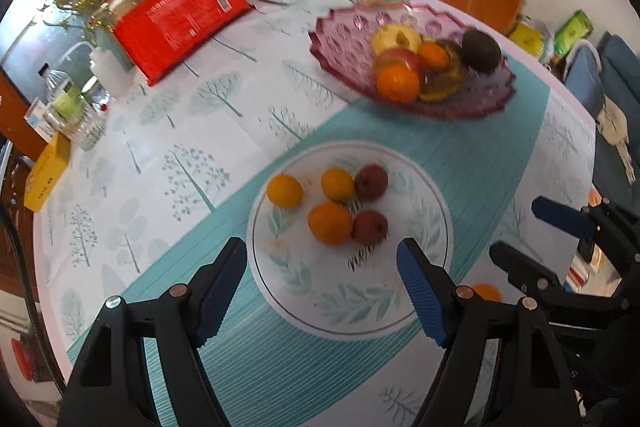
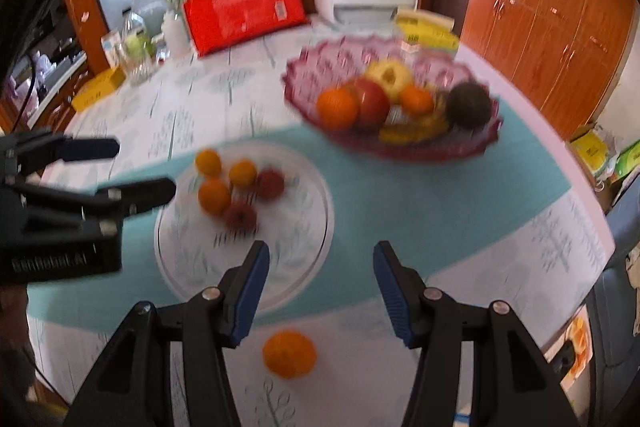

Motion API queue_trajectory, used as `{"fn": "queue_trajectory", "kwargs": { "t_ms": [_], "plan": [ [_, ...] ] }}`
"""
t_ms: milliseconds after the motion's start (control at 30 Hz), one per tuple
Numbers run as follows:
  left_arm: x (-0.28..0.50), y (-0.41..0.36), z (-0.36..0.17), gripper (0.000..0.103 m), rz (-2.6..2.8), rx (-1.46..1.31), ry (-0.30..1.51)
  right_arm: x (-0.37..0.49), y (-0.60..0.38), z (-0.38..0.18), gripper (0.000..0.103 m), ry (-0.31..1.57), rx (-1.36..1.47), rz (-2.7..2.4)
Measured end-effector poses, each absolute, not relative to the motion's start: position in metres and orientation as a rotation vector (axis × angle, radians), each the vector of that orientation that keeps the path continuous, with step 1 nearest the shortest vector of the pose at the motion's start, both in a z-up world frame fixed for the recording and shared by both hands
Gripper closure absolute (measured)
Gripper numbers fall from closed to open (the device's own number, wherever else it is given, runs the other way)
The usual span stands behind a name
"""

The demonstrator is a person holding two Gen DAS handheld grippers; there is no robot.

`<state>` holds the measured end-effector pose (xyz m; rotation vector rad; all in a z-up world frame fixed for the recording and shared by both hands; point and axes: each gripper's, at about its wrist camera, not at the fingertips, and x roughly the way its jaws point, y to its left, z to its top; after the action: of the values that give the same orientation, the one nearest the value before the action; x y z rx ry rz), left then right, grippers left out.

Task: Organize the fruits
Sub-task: 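Move both open tools back toward the white plate of fruit, then grasp an orange on the runner with the right tool while the left tool grasps an orange on the plate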

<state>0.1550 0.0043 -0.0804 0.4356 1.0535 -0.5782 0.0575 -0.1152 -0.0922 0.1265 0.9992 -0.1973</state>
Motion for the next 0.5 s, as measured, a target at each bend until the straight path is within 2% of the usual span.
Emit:
{"fn": "queue_trajectory", "kwargs": {
  "t_ms": [500],
  "plan": [
    [0.162,0.026,-0.122,0.027,-0.575,0.469,1.113,0.027,-0.105,-0.145,0.048,1.141,0.261,-0.170]
  ]
}}
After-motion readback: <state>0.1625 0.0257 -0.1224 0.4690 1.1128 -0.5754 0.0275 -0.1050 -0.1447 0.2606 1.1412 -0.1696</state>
